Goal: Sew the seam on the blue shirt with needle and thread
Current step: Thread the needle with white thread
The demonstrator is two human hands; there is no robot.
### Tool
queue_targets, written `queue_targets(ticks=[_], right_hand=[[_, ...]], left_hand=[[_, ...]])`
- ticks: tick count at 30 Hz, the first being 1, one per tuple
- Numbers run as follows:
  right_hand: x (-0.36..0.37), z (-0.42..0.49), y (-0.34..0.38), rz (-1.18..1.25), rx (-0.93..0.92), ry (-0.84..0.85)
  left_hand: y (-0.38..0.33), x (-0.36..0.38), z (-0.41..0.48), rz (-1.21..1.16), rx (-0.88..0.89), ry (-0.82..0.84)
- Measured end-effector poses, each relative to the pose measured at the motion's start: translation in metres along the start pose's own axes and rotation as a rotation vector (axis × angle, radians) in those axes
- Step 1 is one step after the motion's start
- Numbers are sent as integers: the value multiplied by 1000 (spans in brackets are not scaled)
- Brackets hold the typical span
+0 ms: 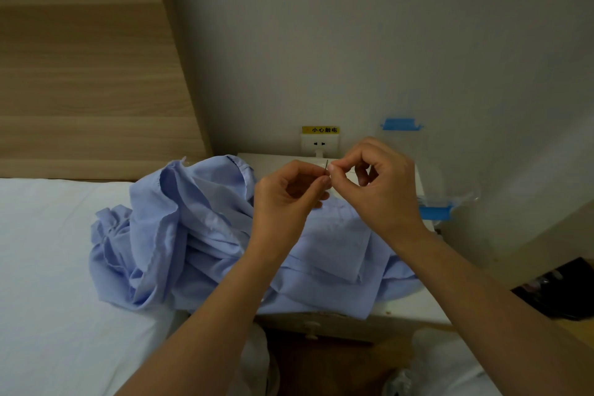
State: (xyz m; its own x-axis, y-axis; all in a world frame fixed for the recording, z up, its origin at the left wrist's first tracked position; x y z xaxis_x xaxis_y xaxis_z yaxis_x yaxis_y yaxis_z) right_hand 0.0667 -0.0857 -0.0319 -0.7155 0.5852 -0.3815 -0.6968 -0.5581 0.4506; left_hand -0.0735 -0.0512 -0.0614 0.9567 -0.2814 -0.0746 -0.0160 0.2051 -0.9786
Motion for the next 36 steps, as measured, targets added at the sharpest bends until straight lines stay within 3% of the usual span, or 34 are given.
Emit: queue_targets(ticks=[36], right_hand=[[-1,0,1,-11,-13,0]], left_hand=[[-1,0,0,-5,1,-3]])
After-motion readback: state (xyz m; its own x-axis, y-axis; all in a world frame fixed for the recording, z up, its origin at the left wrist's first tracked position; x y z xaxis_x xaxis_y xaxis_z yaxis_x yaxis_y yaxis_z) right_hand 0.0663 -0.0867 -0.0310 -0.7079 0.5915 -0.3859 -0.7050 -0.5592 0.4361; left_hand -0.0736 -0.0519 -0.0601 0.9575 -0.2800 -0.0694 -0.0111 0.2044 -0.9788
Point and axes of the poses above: each hand's wrist, its own z-axis towards the middle knuckle, its own x-axis out of the palm, y = z × x, the point moved 5 cm from there along z, towards the middle knuckle, and after that the axes turned 10 degrees about -x, right-handed, at the moved point
